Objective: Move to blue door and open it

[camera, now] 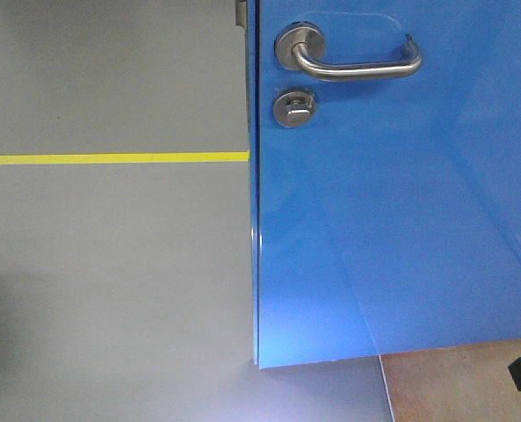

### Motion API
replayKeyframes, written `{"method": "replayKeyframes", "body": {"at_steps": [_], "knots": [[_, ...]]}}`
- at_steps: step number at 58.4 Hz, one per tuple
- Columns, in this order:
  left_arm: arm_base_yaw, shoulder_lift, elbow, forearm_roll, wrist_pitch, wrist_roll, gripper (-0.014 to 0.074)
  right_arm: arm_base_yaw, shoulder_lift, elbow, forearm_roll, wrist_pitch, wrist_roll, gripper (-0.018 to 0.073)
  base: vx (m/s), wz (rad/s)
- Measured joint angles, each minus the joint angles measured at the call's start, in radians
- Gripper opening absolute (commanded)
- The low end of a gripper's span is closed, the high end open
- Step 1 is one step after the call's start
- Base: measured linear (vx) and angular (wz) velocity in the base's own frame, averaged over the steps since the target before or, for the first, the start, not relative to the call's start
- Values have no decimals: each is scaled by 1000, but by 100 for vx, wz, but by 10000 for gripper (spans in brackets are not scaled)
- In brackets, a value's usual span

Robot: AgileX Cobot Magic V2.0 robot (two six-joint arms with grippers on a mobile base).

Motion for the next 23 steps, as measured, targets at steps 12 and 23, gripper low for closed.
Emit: {"method": "replayKeyframes", "body": {"at_steps": [12, 23], "knots": [[0, 0, 0, 0, 0, 0, 70, 0, 0, 0, 0, 0, 0, 2, 0, 0], [0, 0, 0, 0, 0, 0, 70, 0, 0, 0, 0, 0, 0, 2, 0, 0]]}}
